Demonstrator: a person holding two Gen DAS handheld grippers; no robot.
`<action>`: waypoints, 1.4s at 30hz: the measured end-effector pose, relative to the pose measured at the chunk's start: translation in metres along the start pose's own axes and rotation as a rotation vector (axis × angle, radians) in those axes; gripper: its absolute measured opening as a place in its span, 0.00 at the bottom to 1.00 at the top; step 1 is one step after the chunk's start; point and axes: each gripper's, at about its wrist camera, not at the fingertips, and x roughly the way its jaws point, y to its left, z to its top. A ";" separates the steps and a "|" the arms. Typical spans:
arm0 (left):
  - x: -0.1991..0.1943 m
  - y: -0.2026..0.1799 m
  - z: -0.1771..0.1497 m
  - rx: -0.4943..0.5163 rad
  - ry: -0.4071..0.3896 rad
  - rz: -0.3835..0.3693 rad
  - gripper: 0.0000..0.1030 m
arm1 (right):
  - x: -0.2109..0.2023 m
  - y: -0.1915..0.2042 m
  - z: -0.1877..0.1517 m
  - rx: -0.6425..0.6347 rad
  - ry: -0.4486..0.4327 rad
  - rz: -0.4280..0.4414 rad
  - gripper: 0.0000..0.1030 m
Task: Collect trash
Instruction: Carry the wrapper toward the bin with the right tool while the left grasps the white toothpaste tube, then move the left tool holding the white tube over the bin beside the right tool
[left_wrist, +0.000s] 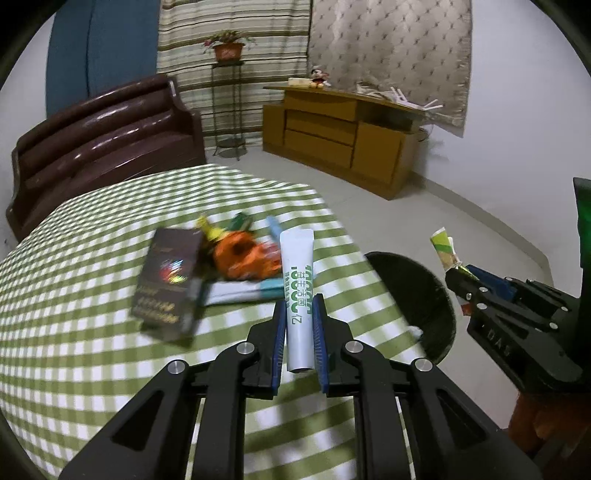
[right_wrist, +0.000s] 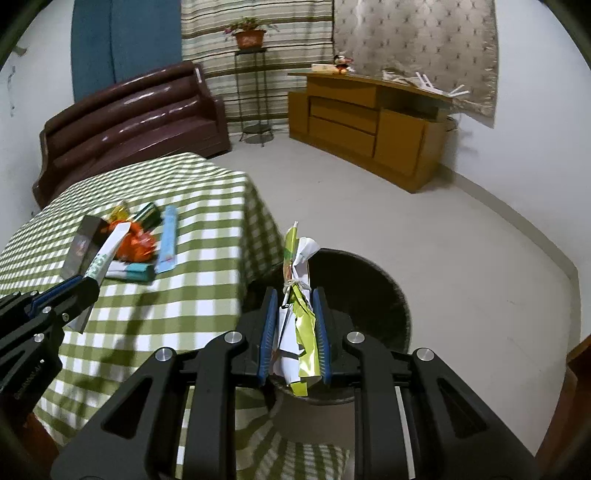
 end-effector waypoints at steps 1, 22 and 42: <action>0.003 -0.006 0.003 0.006 -0.003 -0.008 0.15 | 0.001 -0.003 0.001 0.003 -0.002 -0.006 0.19; 0.061 -0.077 0.023 0.073 0.030 -0.037 0.15 | 0.026 -0.057 0.008 0.051 -0.017 -0.031 0.19; 0.082 -0.095 0.031 0.091 0.068 -0.030 0.17 | 0.050 -0.074 0.013 0.076 0.004 -0.009 0.25</action>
